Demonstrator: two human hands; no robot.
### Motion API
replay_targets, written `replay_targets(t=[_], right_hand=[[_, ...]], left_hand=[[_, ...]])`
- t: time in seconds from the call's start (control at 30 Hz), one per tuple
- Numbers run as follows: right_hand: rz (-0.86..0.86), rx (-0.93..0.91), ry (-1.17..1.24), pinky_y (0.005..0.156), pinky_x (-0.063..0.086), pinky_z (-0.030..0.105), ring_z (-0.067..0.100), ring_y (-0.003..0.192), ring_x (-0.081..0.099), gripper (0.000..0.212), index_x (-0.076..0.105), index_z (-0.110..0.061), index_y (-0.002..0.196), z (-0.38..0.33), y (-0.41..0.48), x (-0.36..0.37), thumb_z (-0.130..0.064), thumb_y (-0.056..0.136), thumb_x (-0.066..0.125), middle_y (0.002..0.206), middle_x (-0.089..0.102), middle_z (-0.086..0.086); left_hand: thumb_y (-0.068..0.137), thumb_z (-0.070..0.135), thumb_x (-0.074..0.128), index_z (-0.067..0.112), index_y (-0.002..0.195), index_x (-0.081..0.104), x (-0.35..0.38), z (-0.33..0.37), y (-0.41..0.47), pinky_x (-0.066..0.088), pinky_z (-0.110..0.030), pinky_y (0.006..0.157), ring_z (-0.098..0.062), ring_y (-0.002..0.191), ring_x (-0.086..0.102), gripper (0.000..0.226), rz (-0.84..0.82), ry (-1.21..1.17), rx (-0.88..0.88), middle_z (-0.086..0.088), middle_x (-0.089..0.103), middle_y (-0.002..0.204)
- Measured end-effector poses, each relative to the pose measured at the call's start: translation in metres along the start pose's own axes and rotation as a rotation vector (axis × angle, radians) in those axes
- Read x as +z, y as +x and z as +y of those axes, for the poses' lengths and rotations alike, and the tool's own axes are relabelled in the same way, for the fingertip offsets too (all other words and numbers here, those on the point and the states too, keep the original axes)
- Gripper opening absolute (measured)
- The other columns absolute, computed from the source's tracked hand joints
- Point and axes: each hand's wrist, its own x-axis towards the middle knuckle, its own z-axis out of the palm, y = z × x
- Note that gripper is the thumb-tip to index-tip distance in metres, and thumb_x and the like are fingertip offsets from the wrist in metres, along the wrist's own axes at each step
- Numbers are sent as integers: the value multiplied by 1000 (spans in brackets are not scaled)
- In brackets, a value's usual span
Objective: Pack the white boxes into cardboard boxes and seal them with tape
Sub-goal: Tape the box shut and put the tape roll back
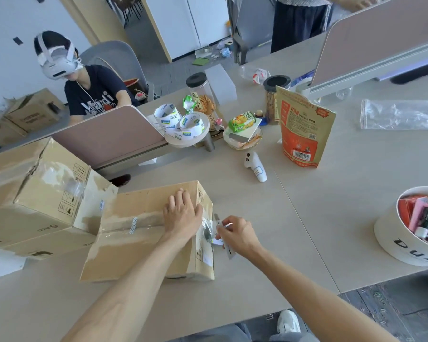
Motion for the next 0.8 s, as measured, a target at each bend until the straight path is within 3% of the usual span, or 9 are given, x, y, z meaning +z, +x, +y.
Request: replay_targets(t=[0.1,0.2,0.33,0.43,0.5,0.63,0.8], right_hand=[[-46,2,14,60,56,24,4,54,65,9,60,-20,88,-3,-4,2,-26,90,53,78,76,-6],[-68,-12,-12,66,59,29,6,59,67,9,59,-23,86,-3,-3,7,-28,91,52,76,76,-9],[-61,-15,-9,51,53,22,9,49,62,18,62,-19,92,-6,-1,12,-31,96,50,76,75,-8],[-52,-30,-19,47,50,21,13,47,61,23,62,-12,94,-11,2,16,-29,97,49,77,76,-5],[-73,-25,-26,47,51,22,14,45,60,20,61,-12,93,-15,5,19,-27,96,48,77,75,-4],[-100,-21,-94,51,52,25,14,45,60,18,58,-12,93,-17,8,22,-26,96,47,77,76,-2],[-149,-82,-362,71,56,41,34,73,68,23,54,-8,93,-16,15,24,-26,95,41,88,73,11]], left_hand=[[97,47,28,14,144,39,6,-15,-3,30,-42,105,-28,126,37,58,29,-157,11,-2,35,152],[98,41,16,12,144,41,16,-29,-8,26,-38,109,-23,136,32,60,17,-77,140,-3,30,156],[99,38,-5,7,136,46,35,-41,-1,23,-35,109,-20,140,28,69,-53,7,135,-4,18,161],[96,39,-14,6,145,37,41,-45,1,22,-34,110,-20,139,30,78,-63,-13,126,-4,19,161],[97,41,-10,8,149,33,35,-39,-2,22,-33,111,-21,137,32,75,-26,-49,120,-5,22,160],[97,32,18,2,144,40,21,-28,-7,27,-33,104,-24,121,38,60,65,-172,137,-13,40,150],[98,34,16,5,146,36,27,-33,-5,32,-37,104,-28,122,47,60,17,-112,131,-11,37,152]])
